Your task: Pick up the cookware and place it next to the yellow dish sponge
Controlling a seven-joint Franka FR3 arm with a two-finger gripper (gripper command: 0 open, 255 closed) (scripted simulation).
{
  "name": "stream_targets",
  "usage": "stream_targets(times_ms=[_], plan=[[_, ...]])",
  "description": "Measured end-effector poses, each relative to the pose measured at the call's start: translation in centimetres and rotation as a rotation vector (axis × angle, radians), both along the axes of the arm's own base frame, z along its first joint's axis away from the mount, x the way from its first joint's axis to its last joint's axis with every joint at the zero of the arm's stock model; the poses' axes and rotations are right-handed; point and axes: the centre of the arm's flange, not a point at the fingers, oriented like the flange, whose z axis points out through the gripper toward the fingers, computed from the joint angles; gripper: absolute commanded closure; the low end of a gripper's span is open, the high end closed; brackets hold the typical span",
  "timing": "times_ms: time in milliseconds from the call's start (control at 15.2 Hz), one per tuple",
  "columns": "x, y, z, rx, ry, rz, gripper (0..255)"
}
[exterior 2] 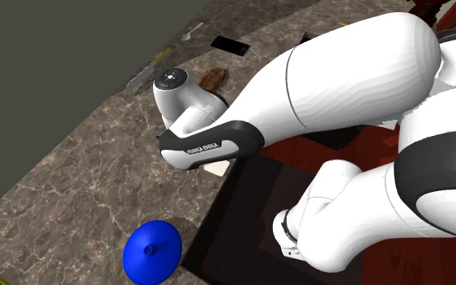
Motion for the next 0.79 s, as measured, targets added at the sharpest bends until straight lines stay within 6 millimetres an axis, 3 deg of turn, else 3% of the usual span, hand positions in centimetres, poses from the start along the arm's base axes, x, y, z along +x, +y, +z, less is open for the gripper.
stream_targets(times_ms=[198, 264, 792], plan=[[0.01, 0.01, -0.06, 0.000, 0.000, 0.000, 0], [0.01, 0.01, -0.06, 0.000, 0.000, 0.000, 255], [0.02, 0.01, -0.06, 0.000, 0.000, 0.000, 255]])
